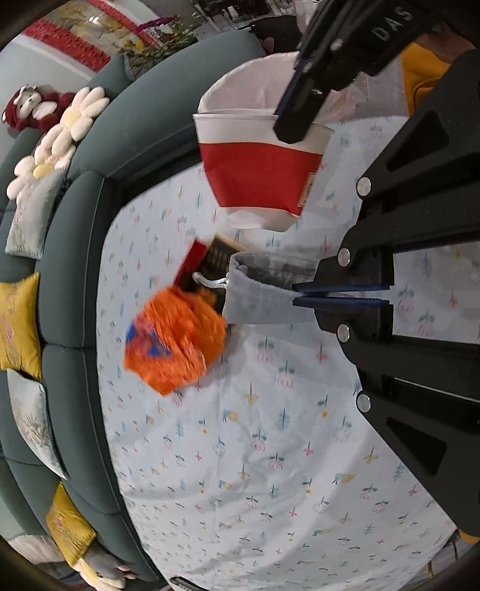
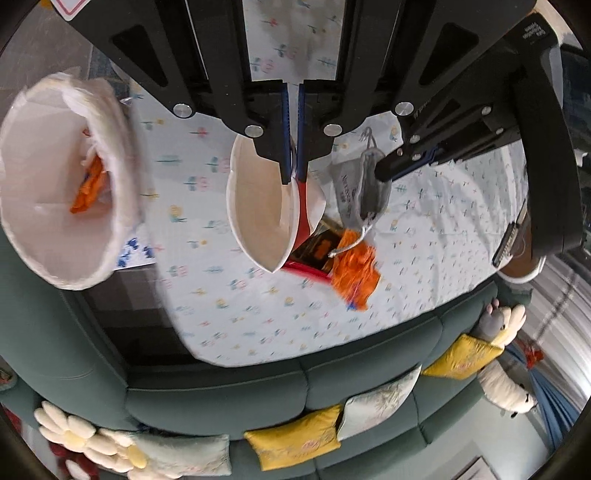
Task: Collect trash
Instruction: 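Carry both over the bin, open the left tool, then open the right tool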
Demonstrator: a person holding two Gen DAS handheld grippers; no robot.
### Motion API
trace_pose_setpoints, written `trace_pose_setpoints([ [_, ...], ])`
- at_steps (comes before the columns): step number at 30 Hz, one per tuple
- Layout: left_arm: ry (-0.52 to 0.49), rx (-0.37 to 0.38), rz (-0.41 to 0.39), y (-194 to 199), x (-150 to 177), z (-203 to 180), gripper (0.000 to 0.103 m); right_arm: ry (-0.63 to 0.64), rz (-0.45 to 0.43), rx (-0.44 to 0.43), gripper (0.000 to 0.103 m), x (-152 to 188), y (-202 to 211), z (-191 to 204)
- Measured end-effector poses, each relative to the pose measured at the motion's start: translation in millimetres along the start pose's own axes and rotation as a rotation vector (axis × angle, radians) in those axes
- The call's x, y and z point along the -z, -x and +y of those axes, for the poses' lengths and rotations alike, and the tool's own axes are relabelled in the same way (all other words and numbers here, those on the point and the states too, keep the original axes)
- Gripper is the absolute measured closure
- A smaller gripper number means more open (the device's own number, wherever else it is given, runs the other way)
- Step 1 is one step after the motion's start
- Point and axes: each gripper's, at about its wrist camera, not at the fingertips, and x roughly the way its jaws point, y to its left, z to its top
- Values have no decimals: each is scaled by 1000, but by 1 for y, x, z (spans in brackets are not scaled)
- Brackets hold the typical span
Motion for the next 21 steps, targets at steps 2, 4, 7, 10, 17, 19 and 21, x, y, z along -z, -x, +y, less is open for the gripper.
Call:
trace_pose_setpoints([
  [2,-16,10,-9,7,2,-14,102,-14,-20,7,99,1,13,-10],
  [4,-32,18,-16,13,3,-27,102,-27,-39,15,99,2,25,-21],
  [7,-64,30,-28,22,5,-53,102,-46,-67,28,99,3,43,-38],
  [10,-96,45,-39,28,5,-76,102,-66,-94,42,99,5,59,-56],
  [17,-181,84,-55,37,5,-135,102,-128,-150,90,99,12,95,-106],
  [19,-206,98,-55,36,4,-154,102,-147,-163,107,99,15,104,-123],
  [21,-222,110,-53,35,4,-169,101,-164,-171,123,99,19,110,-137],
])
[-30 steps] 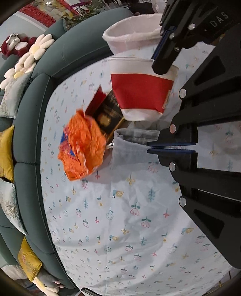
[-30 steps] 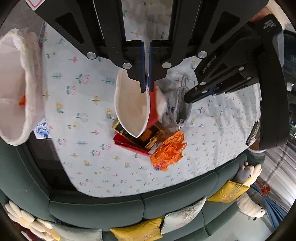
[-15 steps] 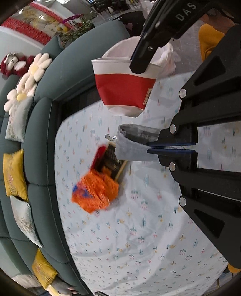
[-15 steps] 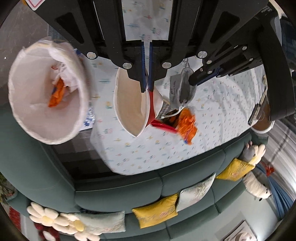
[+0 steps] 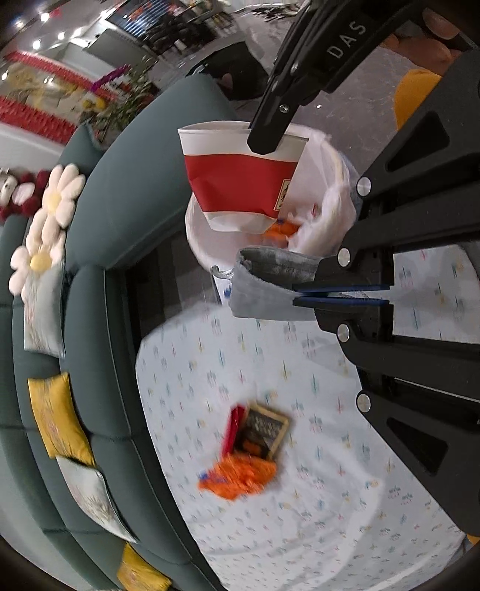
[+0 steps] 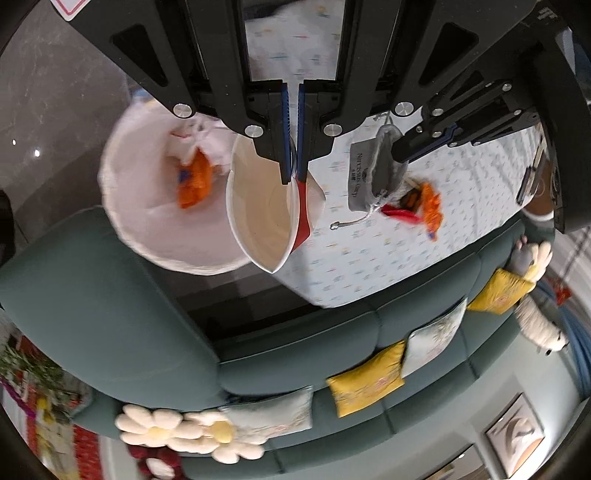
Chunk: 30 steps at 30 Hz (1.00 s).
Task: Collect trash
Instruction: 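Carry both over the bin, open the left tool, then open the right tool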
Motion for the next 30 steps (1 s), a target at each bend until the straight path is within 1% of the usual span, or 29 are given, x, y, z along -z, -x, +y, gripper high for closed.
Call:
trace_pose_setpoints([
  [4,-39,25,12,-9,-6,-30,101,-35,-12,32,99,1,7,-33],
  [10,-92,56,33,-28,-14,-73,101,-81,-11,59,99,7,9,-71],
  [16,-127,61,53,-46,-20,-99,101,-110,-1,71,99,9,4,-96],
  [20,-126,57,58,-55,-23,-108,99,-131,5,73,99,9,-1,-106],
  [21,-120,52,57,-56,-23,-108,94,-137,6,73,99,9,-2,-108],
  [22,-110,50,60,-58,-24,-108,80,-142,7,72,99,8,-3,-109],
  [24,-91,40,58,-59,-25,-106,61,-147,11,69,99,8,-6,-111],
  [26,-84,28,48,-59,-25,-103,61,-143,15,67,99,8,-8,-111],
  [30,-75,23,52,-60,-24,-96,61,-136,18,65,99,6,-11,-106],
])
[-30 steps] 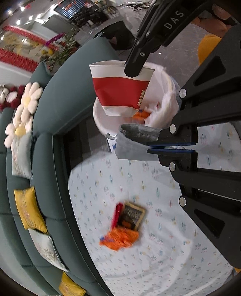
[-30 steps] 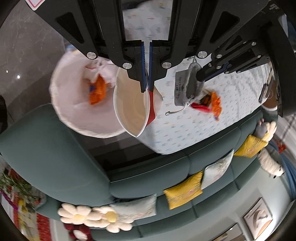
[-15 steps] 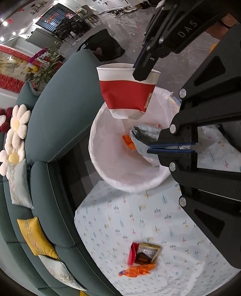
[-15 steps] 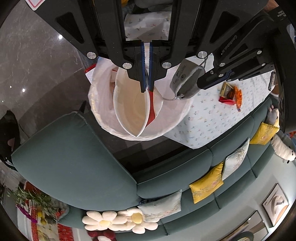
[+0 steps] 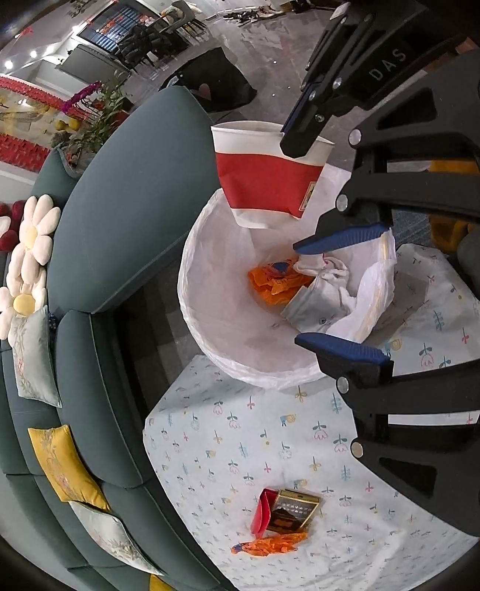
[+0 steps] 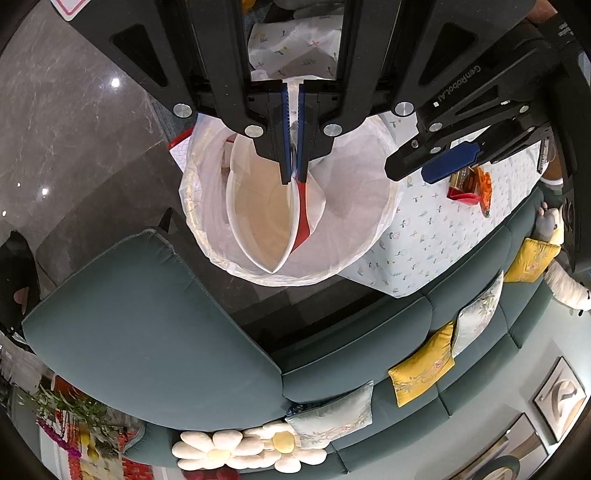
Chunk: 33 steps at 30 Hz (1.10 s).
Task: Collect trash
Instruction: 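Carry both over the bin, open the left tool, then open the right tool, then move both tools back toward the orange bag and red envelope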
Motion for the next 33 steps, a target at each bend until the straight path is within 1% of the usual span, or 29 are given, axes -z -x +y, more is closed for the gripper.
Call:
trace_pose_setpoints([
  [6,19,-9,1,3,3,9,59,17,0,2,99,-2,-2,9],
  [8,24,-17,1,4,4,13,55,30,-5,7,97,-3,-2,13],
  [10,36,-23,0,4,4,17,44,34,-9,10,93,-4,-1,17],
  [11,47,-29,-6,6,5,21,43,32,-9,11,91,-4,-1,18],
  [13,68,-46,-3,7,7,27,43,29,-10,14,84,-5,-1,20],
  [16,80,-60,-4,9,9,36,43,42,-13,19,80,-6,-1,29],
  [22,114,-76,-10,18,17,55,43,67,-8,16,74,-1,0,46],
  [27,141,-99,-19,28,25,75,43,100,-6,11,70,3,1,68],
  [31,171,-115,-25,36,33,93,42,129,-8,8,65,8,2,87],
  [33,190,-123,-27,40,38,103,41,147,-6,3,64,11,1,98],
])
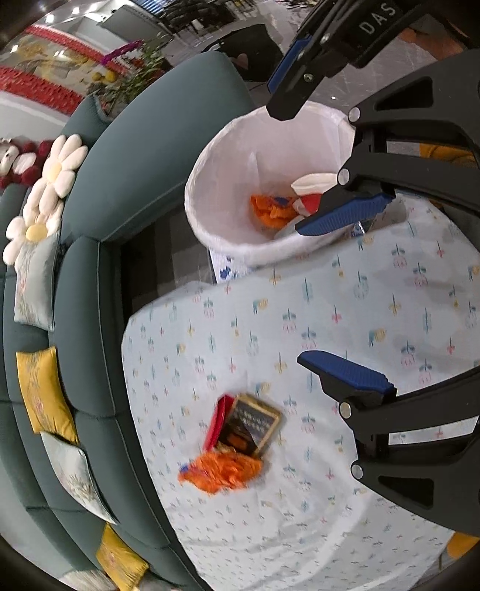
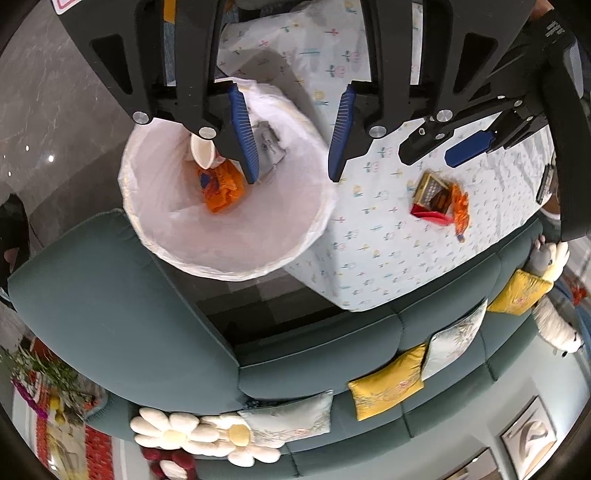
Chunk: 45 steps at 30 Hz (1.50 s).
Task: Collect trash
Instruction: 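Move both tools back toward the orange bag and red envelope, then grasp the orange plastic bag with the left tool while the right tool grasps the red envelope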
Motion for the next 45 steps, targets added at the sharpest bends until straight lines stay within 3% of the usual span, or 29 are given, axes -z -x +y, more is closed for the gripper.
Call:
trace_pose_setpoints([
  [11,83,-40,-9,10,9,58,41,75,30,-29,64,8,-9,54],
  [13,93,-49,-9,10,10,66,36,93,36,-34,64,9,-12,65],
  [21,158,-91,-12,2,10,115,33,160,75,-54,62,10,-38,102],
  [31,179,-139,14,-39,-20,181,33,250,145,-92,60,-5,-106,161],
  [38,130,-142,38,-74,-45,202,33,298,180,-114,60,-20,-156,195],
  [42,117,-105,72,-90,-51,210,46,323,194,-111,60,-24,-176,205],
  [45,126,-63,105,-100,-51,216,67,334,194,-117,60,-28,-188,210],
])
